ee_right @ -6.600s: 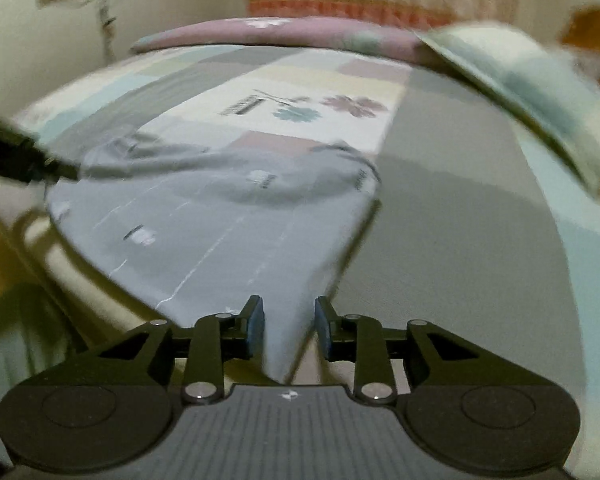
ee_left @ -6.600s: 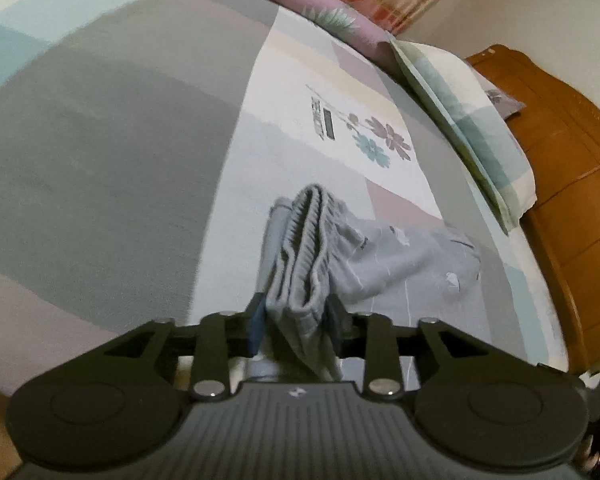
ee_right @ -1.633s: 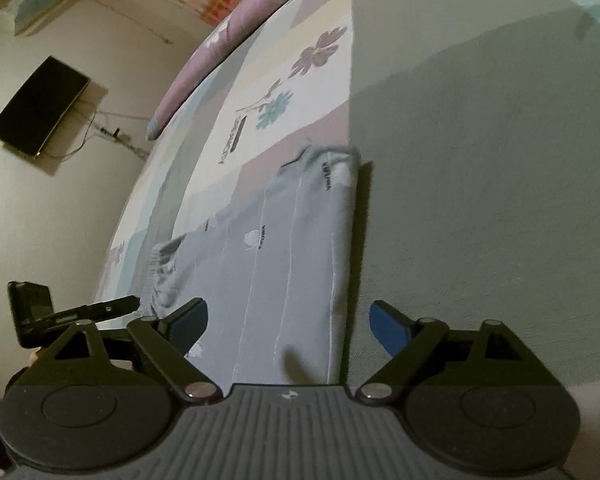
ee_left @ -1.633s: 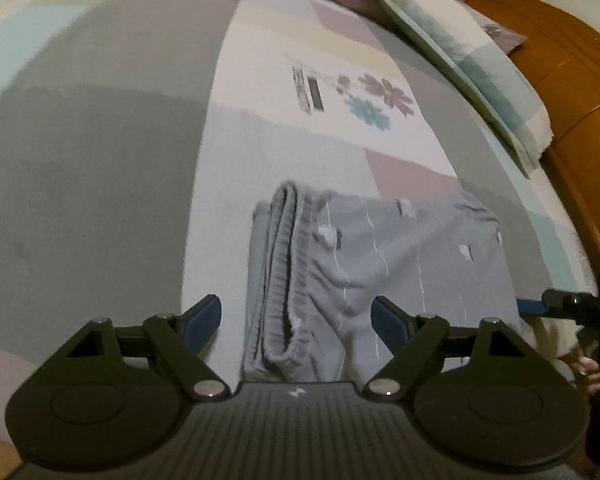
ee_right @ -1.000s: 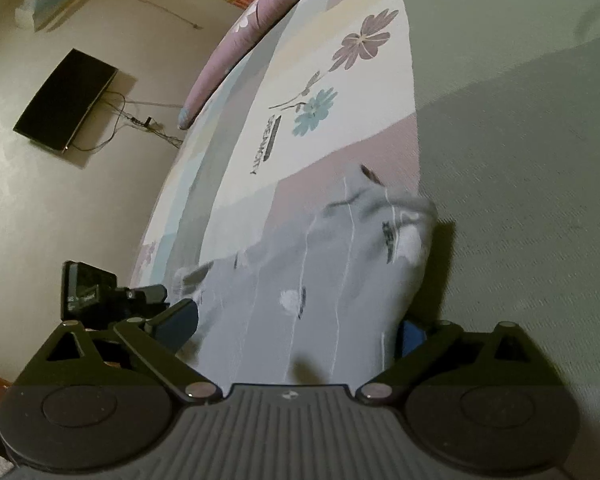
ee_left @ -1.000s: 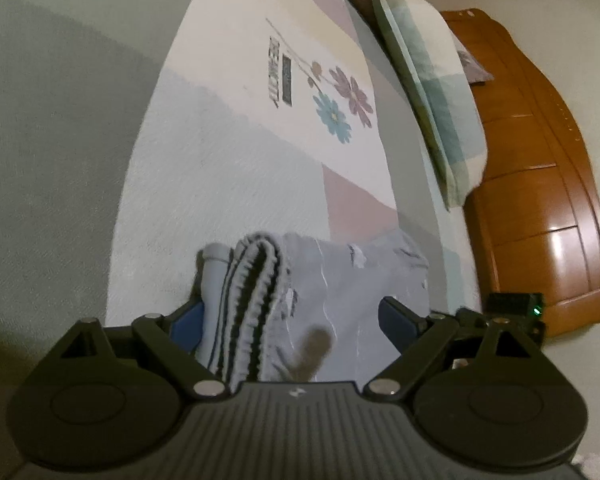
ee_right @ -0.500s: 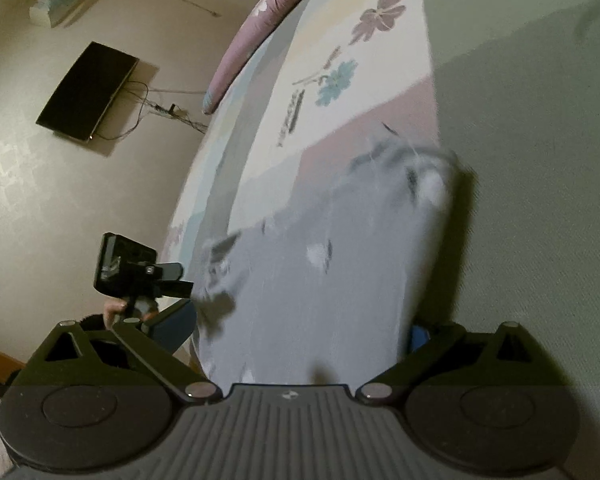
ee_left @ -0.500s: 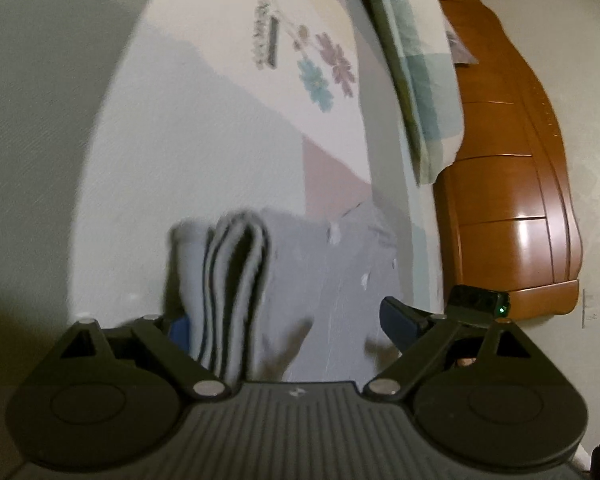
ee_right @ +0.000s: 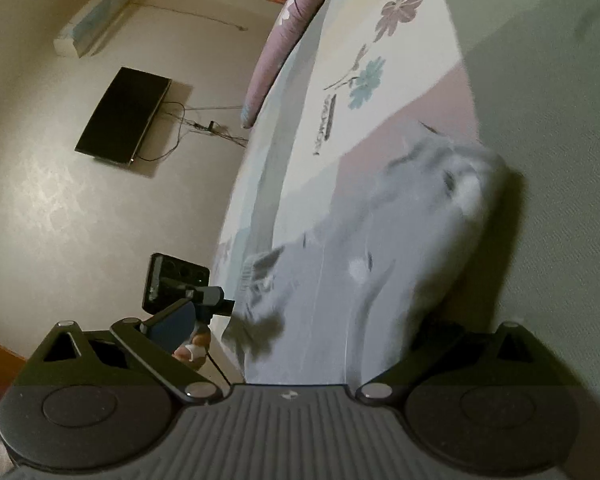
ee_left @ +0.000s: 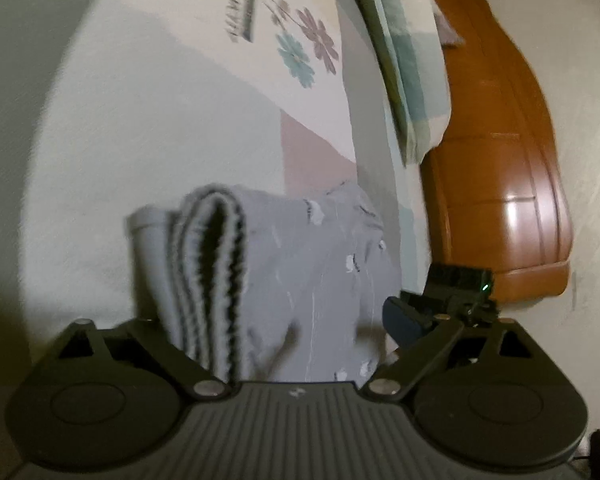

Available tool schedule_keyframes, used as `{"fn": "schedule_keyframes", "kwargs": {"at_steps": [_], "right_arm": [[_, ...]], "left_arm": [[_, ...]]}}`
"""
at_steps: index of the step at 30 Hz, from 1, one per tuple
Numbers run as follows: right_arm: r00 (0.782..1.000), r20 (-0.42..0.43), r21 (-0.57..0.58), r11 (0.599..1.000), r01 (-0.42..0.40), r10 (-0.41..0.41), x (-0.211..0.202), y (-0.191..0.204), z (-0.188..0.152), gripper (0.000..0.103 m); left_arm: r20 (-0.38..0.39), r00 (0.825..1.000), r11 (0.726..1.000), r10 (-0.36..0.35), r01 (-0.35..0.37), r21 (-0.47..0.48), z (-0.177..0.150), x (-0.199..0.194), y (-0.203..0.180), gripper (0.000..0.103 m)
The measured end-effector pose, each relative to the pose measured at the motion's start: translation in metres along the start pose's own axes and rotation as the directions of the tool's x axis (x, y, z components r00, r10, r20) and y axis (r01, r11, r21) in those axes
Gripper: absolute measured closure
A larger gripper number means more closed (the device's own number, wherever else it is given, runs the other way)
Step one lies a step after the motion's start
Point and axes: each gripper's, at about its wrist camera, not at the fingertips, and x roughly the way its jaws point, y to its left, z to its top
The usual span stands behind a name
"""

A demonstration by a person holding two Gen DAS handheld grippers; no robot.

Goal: Fold clothes

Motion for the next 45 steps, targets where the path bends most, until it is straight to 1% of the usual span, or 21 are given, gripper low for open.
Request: {"fn": "schedule_keyframes", "kwargs": {"at_steps": [2, 3, 4, 5, 7, 8, 9, 10, 11, 13, 14, 15, 16, 18, 21, 22, 27, 35, 40, 43, 45], "right_arm": [[1.000, -0.011, -0.008, 1.000, 0.020, -0.020, 0.000, 0.003, -0.003, 0.004], [1.000, -0.010, -0.007, 1.000, 0.026, -0.026, -0.005, 0.002, -0.007, 0.009], [1.000, -0.009, -0.006, 1.000, 0.030, -0.030, -0.009, 0.001, -0.012, 0.012], [1.000, 0.000, -0.007, 1.000, 0.016, -0.016, -0.013, -0.001, -0.015, 0.013], [1.000, 0.021, -0.012, 1.000, -0.021, 0.021, -0.020, -0.006, -0.022, 0.015], [0.999, 0.030, -0.004, 1.000, -0.023, 0.023, -0.019, -0.008, -0.020, 0.018], [0.999, 0.032, 0.011, 1.000, -0.015, 0.015, -0.014, -0.010, -0.015, 0.023], [1.000, 0.026, 0.015, 1.000, -0.004, 0.004, -0.009, -0.011, -0.010, 0.030], [1.000, 0.014, 0.001, 1.000, 0.026, -0.026, -0.005, -0.011, -0.007, 0.034], [0.996, -0.001, -0.024, 0.996, 0.085, -0.085, 0.000, -0.012, -0.005, 0.060], [0.994, -0.002, -0.028, 0.994, 0.108, -0.109, -0.001, -0.014, -0.007, 0.068], [0.994, 0.005, -0.011, 0.994, 0.113, -0.113, -0.003, -0.020, -0.008, 0.090], [0.994, 0.013, 0.012, 0.994, 0.113, -0.113, -0.005, -0.027, -0.010, 0.091], [0.990, 0.017, -0.008, 0.990, 0.138, -0.138, -0.004, -0.024, -0.012, 0.091], [0.984, 0.034, -0.028, 0.984, 0.178, -0.177, -0.001, -0.015, -0.015, 0.090], [0.982, 0.044, -0.024, 0.982, 0.187, -0.186, -0.001, -0.013, -0.017, 0.090], [0.969, 0.097, -0.029, 0.973, 0.229, -0.225, -0.006, 0.001, -0.027, 0.089], [0.960, 0.163, -0.114, 0.962, 0.247, -0.227, -0.021, 0.036, -0.033, 0.089], [0.948, 0.230, -0.135, 0.958, 0.253, -0.218, -0.051, 0.043, -0.038, 0.089], [0.935, 0.279, -0.140, 0.954, 0.265, -0.218, -0.072, 0.049, -0.042, 0.089], [0.921, 0.322, -0.136, 0.951, 0.276, -0.221, -0.090, 0.052, -0.044, 0.089]], "left_arm": [[-0.011, 1.000, 1.000, 0.014, -0.014, 0.017, -0.005, -0.001, -0.003, 0.009], [-0.014, 1.000, 1.000, 0.019, -0.018, 0.023, -0.007, -0.002, -0.004, 0.015], [0.005, 1.000, 1.000, 0.008, -0.008, 0.003, -0.013, -0.008, 0.004, 0.024], [0.024, 1.000, 1.000, -0.003, 0.004, -0.019, -0.018, -0.015, 0.012, 0.029], [0.053, 0.999, 0.997, -0.006, 0.010, -0.079, -0.017, -0.016, 0.026, 0.054], [0.050, 0.999, 0.995, 0.003, 0.002, -0.097, -0.013, -0.014, 0.028, 0.058], [0.041, 0.999, 0.995, 0.008, -0.004, -0.095, -0.009, -0.009, 0.027, 0.059], [0.032, 0.999, 0.997, 0.017, -0.015, -0.073, -0.005, -0.005, 0.022, 0.059], [0.023, 0.999, 0.998, 0.026, -0.025, -0.052, -0.002, -0.001, 0.018, 0.059], [0.020, 0.999, 0.999, 0.039, -0.039, -0.023, 0.000, 0.004, 0.013, 0.060], [0.023, 0.999, 0.999, 0.048, -0.048, -0.018, -0.002, 0.004, 0.013, 0.061], [0.028, 0.998, 0.998, 0.058, -0.057, -0.015, -0.003, 0.004, 0.013, 0.070], [0.040, 0.997, 0.997, 0.070, -0.069, -0.020, -0.005, 0.004, 0.013, 0.080], [0.063, 0.994, 0.995, 0.094, -0.093, -0.030, -0.010, 0.003, 0.014, 0.080], [0.092, 0.983, 0.987, 0.157, -0.159, 0.017, -0.015, 0.002, 0.000, 0.081], [0.102, 0.979, 0.983, 0.177, -0.181, 0.034, -0.016, 0.001, -0.005, 0.083], [0.131, 0.960, 0.963, 0.249, -0.260, 0.072, -0.019, 0.001, -0.028, 0.085], [0.168, 0.951, 0.941, 0.260, -0.288, 0.175, -0.017, 0.002, -0.082, 0.085], [0.168, 0.948, 0.920, 0.271, -0.306, 0.243, -0.012, 0.018, -0.121, 0.085], [0.157, 0.948, 0.904, 0.278, -0.313, 0.291, -0.007, 0.036, -0.147, 0.085], [0.146, 0.949, 0.894, 0.279, -0.312, 0.322, -0.003, 0.051, -0.164, 0.085]]}}
